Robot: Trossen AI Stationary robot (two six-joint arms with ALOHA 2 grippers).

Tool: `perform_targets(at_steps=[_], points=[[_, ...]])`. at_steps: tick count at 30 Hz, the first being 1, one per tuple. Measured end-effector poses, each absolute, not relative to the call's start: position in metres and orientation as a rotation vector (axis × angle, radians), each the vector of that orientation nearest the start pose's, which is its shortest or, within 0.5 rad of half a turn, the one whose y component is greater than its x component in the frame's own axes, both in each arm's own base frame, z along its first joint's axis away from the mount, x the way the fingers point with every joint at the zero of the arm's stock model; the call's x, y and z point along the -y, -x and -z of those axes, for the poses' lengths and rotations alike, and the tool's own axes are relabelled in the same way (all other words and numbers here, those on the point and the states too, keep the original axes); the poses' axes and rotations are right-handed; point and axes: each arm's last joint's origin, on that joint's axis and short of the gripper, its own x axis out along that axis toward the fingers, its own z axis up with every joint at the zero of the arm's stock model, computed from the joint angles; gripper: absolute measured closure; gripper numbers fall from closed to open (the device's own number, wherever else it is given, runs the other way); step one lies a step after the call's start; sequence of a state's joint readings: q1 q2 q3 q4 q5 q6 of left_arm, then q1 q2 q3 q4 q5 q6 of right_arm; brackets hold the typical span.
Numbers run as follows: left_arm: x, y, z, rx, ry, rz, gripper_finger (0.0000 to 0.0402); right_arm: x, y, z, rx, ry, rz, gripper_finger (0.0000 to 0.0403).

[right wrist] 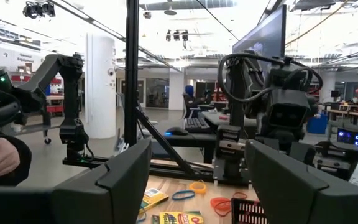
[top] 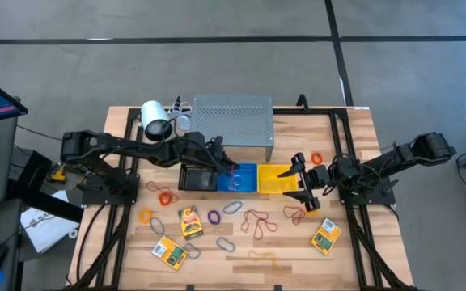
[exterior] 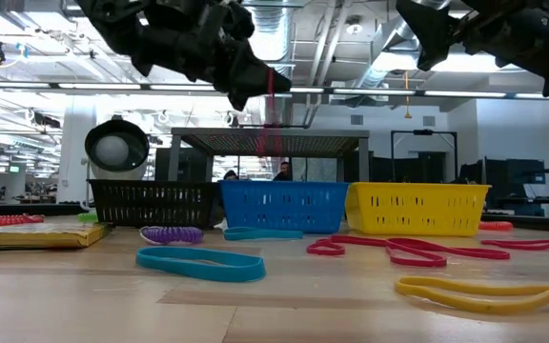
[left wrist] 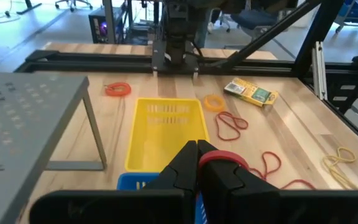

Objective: Pick & Place Office Desk Supplies
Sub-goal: Put the red rubber band into the blue bin

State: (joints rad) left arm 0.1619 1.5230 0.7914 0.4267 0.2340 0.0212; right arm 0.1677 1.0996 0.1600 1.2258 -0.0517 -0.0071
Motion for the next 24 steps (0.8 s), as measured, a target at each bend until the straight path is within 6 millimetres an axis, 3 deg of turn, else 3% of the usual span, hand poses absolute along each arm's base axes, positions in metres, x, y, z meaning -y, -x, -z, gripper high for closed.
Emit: perform_targets(at_steps=[9,24], points=[[-0.046,-0.332,-0.204,-0.344,0.046,0.069,0.0396,-0.033,-0.183,-0.203,0.276,-0.009,-0.217,0.0148],[-0.044,-0.331,-0.200,-0.379,0.044,0.044,0.0396,-0.033,-0.183,-0.202,0.272,-0.008,-0.217,0.0148]])
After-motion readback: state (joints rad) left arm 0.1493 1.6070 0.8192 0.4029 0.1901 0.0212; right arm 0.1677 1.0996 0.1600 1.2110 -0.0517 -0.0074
